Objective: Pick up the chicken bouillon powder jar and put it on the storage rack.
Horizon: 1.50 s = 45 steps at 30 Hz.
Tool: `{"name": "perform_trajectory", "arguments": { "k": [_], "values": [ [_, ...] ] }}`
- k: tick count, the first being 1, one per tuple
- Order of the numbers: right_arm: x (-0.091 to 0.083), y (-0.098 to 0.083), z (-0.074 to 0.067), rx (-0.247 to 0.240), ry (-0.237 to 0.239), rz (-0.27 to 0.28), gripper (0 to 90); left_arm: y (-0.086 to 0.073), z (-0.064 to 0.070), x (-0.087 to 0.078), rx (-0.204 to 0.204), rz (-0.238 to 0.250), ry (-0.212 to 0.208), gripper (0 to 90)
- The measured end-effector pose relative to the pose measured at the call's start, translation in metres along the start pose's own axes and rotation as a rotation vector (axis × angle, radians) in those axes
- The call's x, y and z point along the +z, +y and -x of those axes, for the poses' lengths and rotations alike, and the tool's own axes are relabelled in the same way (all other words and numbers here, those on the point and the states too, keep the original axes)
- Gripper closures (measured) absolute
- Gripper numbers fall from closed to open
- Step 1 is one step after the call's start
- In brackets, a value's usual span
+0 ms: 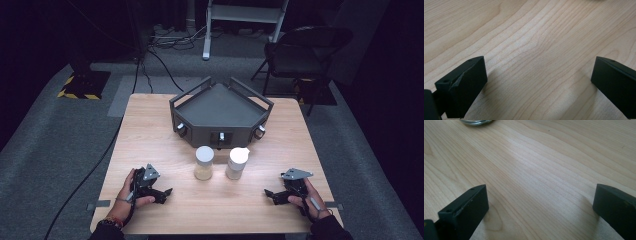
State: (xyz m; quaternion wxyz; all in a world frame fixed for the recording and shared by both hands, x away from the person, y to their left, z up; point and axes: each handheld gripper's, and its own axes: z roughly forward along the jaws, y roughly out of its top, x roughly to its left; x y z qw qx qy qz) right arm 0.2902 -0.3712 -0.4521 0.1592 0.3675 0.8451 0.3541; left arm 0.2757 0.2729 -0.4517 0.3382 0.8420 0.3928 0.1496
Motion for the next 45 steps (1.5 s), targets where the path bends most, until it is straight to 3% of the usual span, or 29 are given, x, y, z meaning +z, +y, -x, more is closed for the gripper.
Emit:
{"name": "perform_trajectory", "arguments": {
  "k": [34, 45],
  "values": [
    [0.001, 0.001, 0.002, -0.006, 0.006, -0.001, 0.0, 0.003, 0.0, -0.002, 0.008, -0.015, -0.001, 0.5],
    [0.001, 0.001, 0.002, -0.007, 0.008, -0.001, 0.0, -0.001, 0.005, -0.013, -0.004, 0.05, 0.027, 1.6]
  ]
}}
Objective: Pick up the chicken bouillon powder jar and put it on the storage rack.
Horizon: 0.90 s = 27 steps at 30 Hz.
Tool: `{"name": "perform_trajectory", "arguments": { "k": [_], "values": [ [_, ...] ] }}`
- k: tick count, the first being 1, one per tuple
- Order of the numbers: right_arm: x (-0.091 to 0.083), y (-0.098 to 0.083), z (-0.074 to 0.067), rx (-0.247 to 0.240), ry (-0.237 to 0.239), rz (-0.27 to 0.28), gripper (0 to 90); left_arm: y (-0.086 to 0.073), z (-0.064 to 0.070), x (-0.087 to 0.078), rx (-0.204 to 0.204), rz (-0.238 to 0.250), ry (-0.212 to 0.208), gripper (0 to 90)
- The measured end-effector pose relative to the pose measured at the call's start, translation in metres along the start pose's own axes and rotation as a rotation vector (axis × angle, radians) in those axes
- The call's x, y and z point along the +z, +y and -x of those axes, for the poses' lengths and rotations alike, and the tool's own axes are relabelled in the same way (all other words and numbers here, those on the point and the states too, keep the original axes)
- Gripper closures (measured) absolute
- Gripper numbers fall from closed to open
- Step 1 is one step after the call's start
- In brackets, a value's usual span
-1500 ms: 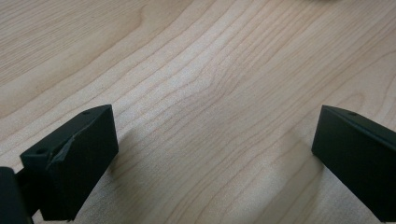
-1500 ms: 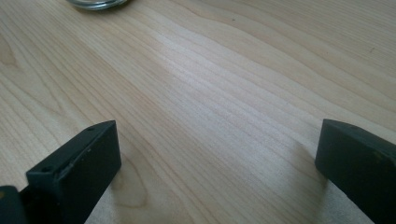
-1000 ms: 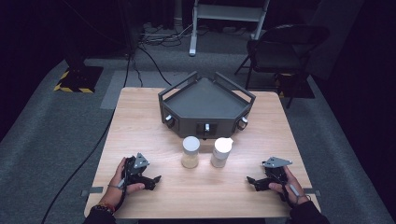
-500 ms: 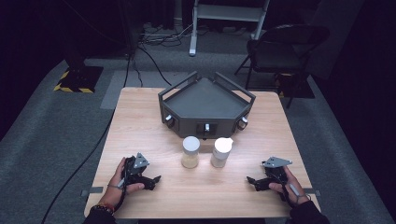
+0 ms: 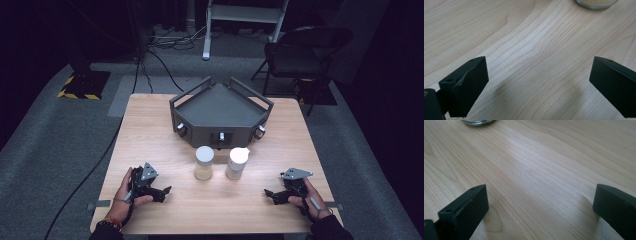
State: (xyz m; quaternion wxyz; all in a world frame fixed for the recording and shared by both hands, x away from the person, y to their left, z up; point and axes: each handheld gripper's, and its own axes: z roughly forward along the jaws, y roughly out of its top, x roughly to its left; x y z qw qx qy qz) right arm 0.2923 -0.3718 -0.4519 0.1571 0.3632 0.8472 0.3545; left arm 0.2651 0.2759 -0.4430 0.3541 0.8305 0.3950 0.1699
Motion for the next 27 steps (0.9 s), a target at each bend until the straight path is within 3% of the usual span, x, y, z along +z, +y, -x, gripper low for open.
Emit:
{"name": "perform_trajectory", "arguments": {
  "k": [12, 27],
  "values": [
    [0.0, 0.0, 0.0, -0.001, 0.001, 0.0, 0.0, -0.001, 0.008, -0.011, 0.013, 0.062, 0.012, 1.4],
    [0.0, 0.0, 0.001, -0.002, 0.002, 0.001, 0.0, 0.003, 0.014, -0.015, 0.028, 0.095, -0.004, 1.3]
  ]
}}
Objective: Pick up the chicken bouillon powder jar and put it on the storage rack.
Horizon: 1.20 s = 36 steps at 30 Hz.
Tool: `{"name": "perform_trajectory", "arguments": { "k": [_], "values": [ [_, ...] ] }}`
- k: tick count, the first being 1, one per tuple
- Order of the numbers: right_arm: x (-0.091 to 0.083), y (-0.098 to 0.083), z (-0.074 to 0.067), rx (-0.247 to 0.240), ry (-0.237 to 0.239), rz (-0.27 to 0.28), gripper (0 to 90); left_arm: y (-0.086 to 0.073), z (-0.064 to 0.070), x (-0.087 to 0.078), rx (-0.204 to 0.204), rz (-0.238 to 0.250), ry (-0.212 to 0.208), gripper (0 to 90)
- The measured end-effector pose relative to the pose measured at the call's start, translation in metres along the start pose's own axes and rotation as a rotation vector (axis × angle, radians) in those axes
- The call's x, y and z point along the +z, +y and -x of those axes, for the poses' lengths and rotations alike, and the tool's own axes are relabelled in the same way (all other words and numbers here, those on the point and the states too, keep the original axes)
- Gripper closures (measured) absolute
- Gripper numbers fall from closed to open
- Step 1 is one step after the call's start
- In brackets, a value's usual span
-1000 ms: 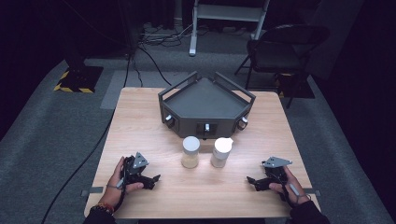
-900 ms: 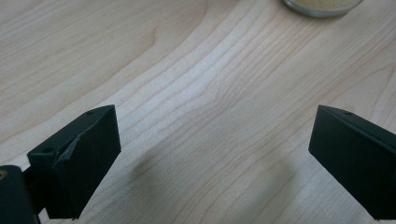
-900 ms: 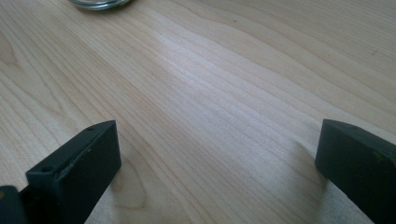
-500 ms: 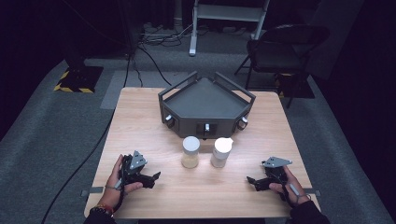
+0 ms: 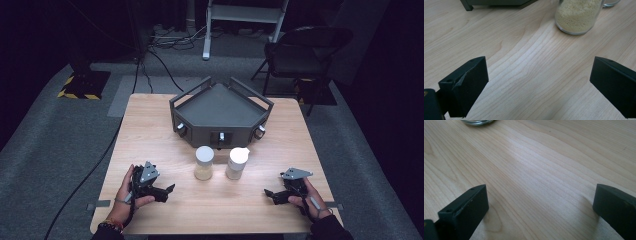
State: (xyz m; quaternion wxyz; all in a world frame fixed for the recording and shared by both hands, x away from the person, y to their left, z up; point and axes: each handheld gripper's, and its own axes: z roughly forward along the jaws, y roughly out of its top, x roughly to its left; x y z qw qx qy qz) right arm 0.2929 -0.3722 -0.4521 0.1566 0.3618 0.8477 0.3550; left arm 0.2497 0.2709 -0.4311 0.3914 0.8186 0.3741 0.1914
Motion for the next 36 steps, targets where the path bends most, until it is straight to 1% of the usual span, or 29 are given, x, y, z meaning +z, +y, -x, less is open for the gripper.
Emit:
{"name": "perform_trajectory", "arguments": {
  "k": [5, 9, 11, 14, 16, 17, 19, 23, 36],
  "values": [
    [0.0, 0.0, 0.0, 0.0, 0.001, 0.0, 0.0, 0.002, 0.003, -0.001, 0.001, 0.016, -0.006, 1.3],
    [0.0, 0.0, 0.0, 0.0, 0.001, 0.0, 0.0, 0.004, 0.004, -0.002, 0.01, 0.017, -0.01, 1.2],
    [0.0, 0.0, 0.0, 0.0, 0.001, 0.0, 0.0, 0.005, 0.005, -0.003, 0.014, 0.011, -0.002, 1.2],
    [0.0, 0.0, 0.0, 0.001, 0.001, 0.0, 0.0, 0.005, 0.005, -0.004, 0.003, 0.02, -0.004, 1.2],
    [0.0, 0.0, 0.0, 0.0, 0.001, 0.0, 0.0, 0.005, 0.005, -0.005, 0.006, 0.025, -0.007, 1.3],
    [0.0, 0.0, 0.0, 0.0, 0.001, 0.0, 0.0, 0.006, 0.006, -0.005, 0.001, 0.028, -0.01, 1.2],
    [0.0, 0.0, 0.0, 0.001, 0.001, 0.0, 0.0, 0.007, 0.007, -0.005, 0.01, 0.03, -0.012, 1.1],
    [0.0, 0.0, 0.0, 0.0, 0.001, 0.0, 0.0, 0.009, 0.008, -0.005, 0.014, 0.037, -0.017, 1.2],
    [0.0, 0.0, 0.0, 0.0, 0.001, 0.0, 0.0, 0.014, 0.01, -0.003, 0.006, 0.062, -0.039, 0.9]
  ]
}}
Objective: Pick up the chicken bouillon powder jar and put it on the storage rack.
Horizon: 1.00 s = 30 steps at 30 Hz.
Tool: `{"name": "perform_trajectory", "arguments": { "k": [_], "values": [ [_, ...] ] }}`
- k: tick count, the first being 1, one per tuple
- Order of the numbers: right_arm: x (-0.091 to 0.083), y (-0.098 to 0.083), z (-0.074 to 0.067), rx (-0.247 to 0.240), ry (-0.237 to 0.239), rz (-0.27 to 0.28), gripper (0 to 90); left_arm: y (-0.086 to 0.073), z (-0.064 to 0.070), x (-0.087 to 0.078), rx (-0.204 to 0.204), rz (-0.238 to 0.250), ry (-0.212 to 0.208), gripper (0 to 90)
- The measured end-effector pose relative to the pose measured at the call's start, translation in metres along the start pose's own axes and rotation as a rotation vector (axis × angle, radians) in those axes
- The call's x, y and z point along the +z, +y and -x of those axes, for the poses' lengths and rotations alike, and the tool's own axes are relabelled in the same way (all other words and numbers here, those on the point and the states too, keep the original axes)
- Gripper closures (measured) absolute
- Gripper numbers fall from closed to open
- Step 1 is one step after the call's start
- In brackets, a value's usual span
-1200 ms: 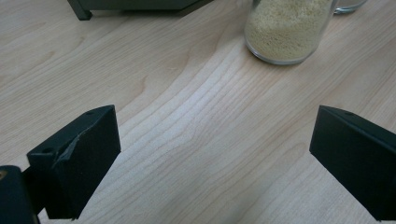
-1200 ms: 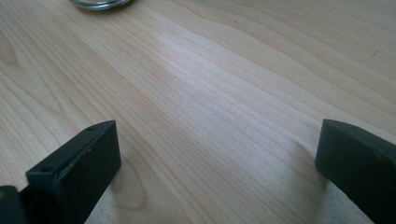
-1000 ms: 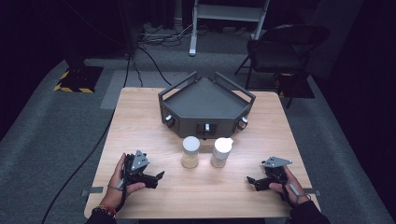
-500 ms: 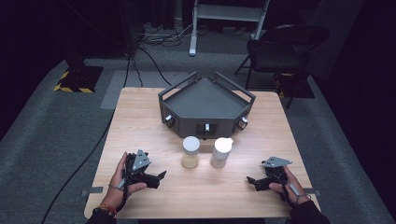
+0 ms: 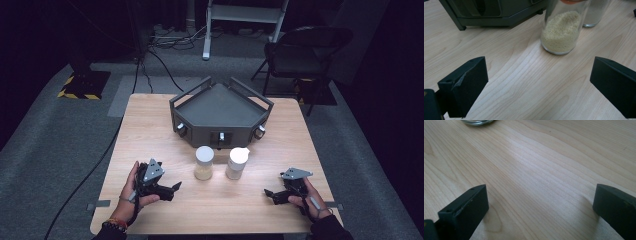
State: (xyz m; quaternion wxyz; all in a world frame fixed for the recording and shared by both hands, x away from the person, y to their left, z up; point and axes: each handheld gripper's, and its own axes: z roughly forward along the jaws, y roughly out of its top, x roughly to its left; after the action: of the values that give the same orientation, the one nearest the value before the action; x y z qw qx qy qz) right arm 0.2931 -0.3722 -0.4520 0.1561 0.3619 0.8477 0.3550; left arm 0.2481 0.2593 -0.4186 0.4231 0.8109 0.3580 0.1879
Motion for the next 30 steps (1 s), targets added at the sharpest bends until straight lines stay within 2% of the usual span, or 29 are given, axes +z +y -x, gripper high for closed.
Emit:
{"name": "perform_trajectory", "arguments": {
  "k": [10, 21, 30],
  "values": [
    [0.0, 0.0, 0.0, -0.002, 0.001, 0.001, 0.0, 0.009, 0.001, 0.008, 0.018, 0.003, -0.027, 1.0],
    [0.001, 0.0, 0.001, -0.003, 0.002, 0.002, 0.0, 0.019, 0.001, 0.019, 0.021, 0.011, -0.065, 0.9],
    [0.001, 0.0, 0.001, -0.003, 0.002, 0.002, 0.0, 0.025, 0.003, 0.027, 0.021, 0.014, -0.078, 1.0]
  ]
}}
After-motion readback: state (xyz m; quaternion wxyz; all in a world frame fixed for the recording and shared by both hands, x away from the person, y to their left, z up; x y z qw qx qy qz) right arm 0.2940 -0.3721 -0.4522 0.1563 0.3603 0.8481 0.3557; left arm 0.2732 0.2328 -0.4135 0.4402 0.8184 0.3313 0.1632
